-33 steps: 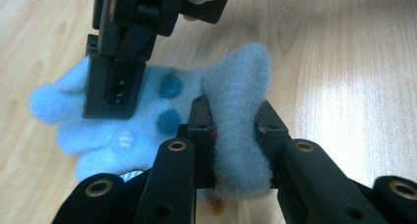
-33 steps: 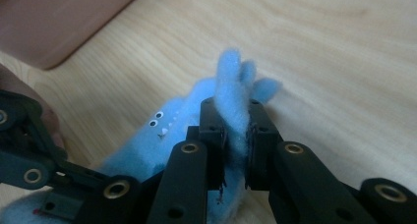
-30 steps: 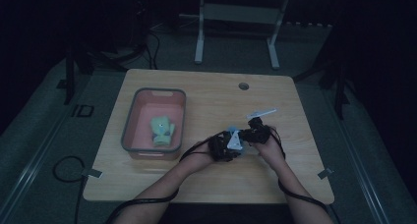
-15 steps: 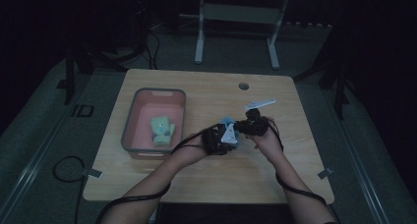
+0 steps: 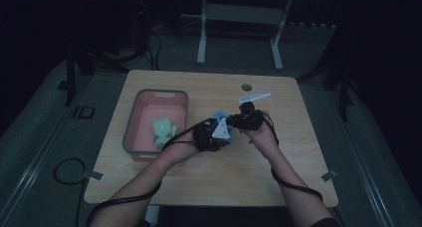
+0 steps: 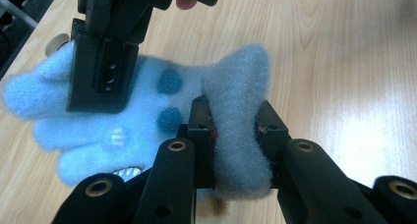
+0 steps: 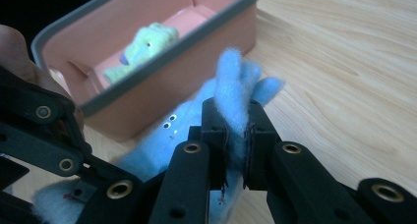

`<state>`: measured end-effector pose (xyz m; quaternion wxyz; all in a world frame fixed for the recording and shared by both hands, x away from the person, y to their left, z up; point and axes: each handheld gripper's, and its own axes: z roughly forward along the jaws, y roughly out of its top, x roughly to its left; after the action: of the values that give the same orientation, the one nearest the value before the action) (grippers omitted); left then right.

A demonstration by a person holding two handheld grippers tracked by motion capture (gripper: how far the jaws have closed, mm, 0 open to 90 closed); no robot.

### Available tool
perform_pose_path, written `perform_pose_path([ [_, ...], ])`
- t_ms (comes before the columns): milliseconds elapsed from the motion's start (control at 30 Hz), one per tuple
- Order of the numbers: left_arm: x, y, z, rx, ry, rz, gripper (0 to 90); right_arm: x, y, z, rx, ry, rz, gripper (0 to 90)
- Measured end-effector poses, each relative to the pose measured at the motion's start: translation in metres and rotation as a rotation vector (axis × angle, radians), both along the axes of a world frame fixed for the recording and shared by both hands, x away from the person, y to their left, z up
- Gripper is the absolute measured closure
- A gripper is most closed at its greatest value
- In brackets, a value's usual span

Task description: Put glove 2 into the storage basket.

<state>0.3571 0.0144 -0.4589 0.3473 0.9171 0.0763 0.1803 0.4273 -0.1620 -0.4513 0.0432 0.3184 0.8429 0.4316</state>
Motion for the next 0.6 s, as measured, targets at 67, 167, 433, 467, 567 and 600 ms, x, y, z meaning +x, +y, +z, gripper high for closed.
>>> perform_pose_path([
  [67,0.000,0.004,0.002,-0.001,-0.001,0.005,75.4,0.000,0.005,0.002,-0.001,-0.002,0.006,82.7],
  [167,-0.001,0.011,0.005,0.002,-0.001,0.014,75.4,0.001,0.011,0.005,0.005,-0.003,0.015,82.6],
  [433,-0.003,0.029,0.010,0.006,-0.002,0.037,75.4,0.004,0.033,0.011,-0.004,-0.014,0.043,82.7],
  [467,-0.003,0.032,0.011,0.012,-0.005,0.039,75.4,0.004,0.036,0.011,0.000,-0.010,0.049,82.7],
  [567,-0.004,0.037,0.012,0.012,-0.005,0.046,75.4,0.005,0.041,0.012,0.002,-0.012,0.055,82.6],
  [600,-0.004,0.040,0.013,0.016,-0.004,0.050,75.4,0.006,0.047,0.013,0.009,-0.005,0.066,82.6],
])
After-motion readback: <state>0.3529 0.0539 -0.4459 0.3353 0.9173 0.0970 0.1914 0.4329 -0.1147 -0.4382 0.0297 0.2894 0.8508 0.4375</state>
